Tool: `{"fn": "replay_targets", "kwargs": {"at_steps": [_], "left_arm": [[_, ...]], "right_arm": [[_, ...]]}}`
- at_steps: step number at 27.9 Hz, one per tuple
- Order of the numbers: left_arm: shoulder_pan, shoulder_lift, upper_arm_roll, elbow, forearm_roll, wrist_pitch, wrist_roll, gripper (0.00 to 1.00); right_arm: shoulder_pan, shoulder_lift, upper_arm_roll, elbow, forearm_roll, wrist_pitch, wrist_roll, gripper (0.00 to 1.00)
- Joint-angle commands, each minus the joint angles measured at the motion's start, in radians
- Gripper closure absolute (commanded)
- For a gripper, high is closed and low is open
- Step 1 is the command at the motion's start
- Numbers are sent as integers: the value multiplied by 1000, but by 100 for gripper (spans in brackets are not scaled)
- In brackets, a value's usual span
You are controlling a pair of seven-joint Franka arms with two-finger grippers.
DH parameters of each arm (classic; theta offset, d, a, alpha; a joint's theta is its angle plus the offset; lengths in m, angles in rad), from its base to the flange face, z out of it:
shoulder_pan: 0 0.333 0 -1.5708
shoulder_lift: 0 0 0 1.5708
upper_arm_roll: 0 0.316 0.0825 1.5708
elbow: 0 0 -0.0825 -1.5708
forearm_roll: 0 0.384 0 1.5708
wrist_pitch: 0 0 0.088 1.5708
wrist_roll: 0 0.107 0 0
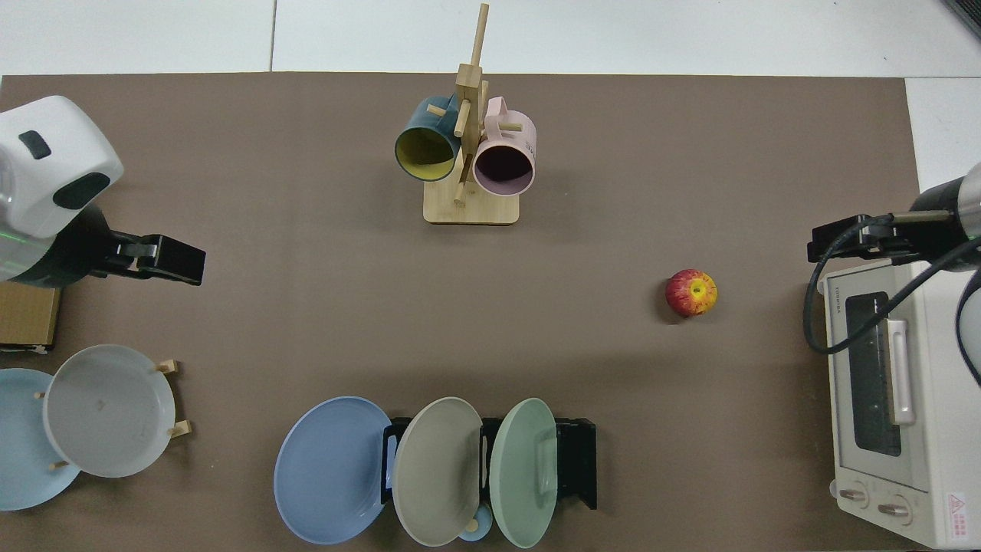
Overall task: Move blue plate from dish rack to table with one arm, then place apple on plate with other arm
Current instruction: 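Grasp the blue plate in the dish rack with the left gripper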
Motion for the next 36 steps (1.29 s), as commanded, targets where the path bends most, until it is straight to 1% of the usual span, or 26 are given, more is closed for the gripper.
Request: {"fn": "replay_targets", "kwargs": {"at_steps": [1,9,11,13,16,19,24,27,33,36], "left_arm": [[1,-26,7,-38,-16,10,14,0],[-7,-28,5,-35,-16,9,5,0],[-5,-28,5,-35,-16,9,5,0],[-4,-28,5,-35,-16,9,1,0],[-4,-28,5,-37,-16,7,-2,0],[-7,-28,5,-38,-16,9,2,0],[-4,-29,5,-40,-16,7,8,0],[-10,-34,4,-44,-16,0,4,0],[-8,-74,2,-110,-19,7,11,0],[-7,-100,-1,-152,-24,18,11,0]], "right_arm": [[3,-22,1,-31,7,24,26,0],[2,-20,1,-32,7,25,20,0],[3,-16,4,-54,13,27,15,0],[14,-26,4,-101,15,34,21,0],[31,-40,4,-150,15,103,27,0],[43,-39,4,-189,15,151,38,0],[71,-23,3,-253,12,244,79,0],[94,-4,3,-299,10,324,95,0],[115,56,3,-312,-4,381,98,0],[115,76,3,-336,-4,418,98,0]]}}
